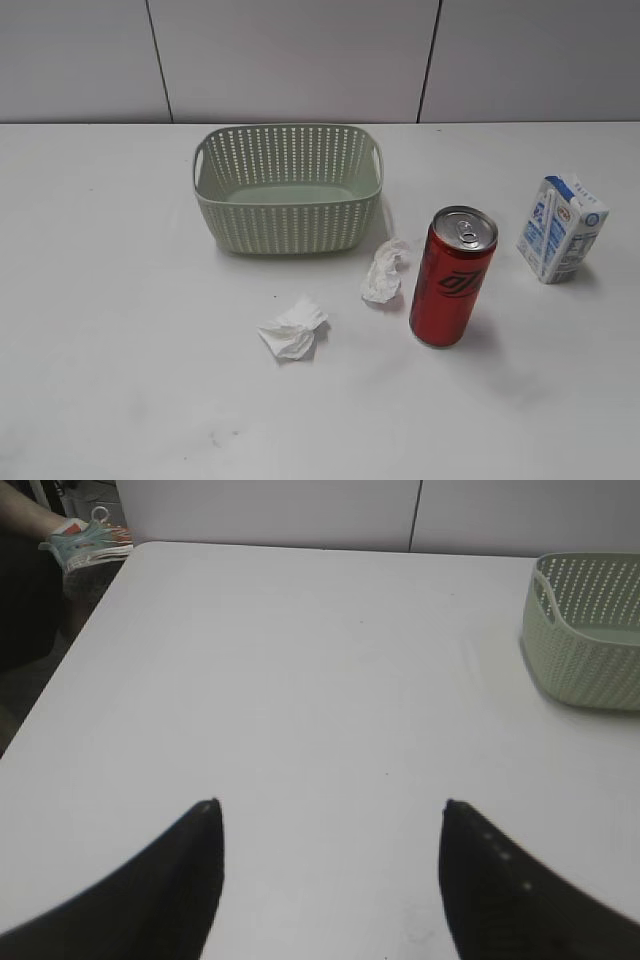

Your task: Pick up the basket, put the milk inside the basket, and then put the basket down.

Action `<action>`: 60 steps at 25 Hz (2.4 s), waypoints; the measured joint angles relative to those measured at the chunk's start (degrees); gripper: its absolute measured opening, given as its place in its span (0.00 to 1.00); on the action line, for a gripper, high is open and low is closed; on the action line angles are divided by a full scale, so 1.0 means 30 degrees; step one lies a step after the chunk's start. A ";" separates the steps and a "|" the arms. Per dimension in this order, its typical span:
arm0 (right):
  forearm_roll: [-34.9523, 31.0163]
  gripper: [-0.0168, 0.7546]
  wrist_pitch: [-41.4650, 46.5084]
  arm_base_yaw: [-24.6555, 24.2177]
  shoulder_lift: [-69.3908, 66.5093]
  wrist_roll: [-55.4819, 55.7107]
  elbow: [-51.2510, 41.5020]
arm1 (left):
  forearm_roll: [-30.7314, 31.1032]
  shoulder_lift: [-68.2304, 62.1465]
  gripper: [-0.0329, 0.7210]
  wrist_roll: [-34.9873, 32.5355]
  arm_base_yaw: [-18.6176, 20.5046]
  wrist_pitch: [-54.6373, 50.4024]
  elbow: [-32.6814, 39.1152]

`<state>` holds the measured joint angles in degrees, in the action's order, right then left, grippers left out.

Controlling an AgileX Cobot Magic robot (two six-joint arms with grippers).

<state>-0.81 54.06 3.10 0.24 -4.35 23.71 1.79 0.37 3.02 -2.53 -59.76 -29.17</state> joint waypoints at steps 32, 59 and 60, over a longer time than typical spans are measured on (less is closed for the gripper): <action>-0.0004 0.70 0.0000 0.0000 0.0000 0.0000 0.0000 | -0.2392 -0.3976 0.73 -0.1006 0.0000 0.5038 -0.0442; -0.0021 0.70 0.0000 0.0000 0.0000 0.0014 0.0000 | -0.5990 -2.2545 0.80 -0.3477 -0.2064 0.6638 -0.8918; -0.0021 0.70 0.0000 0.0000 0.0000 0.0014 0.0000 | -0.5990 -2.3370 0.80 -0.3495 -0.2064 0.6330 -0.9755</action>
<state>-0.87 54.06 3.10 0.24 -4.31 23.71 -16.18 -69.74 -7.47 -8.73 -40.77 -58.44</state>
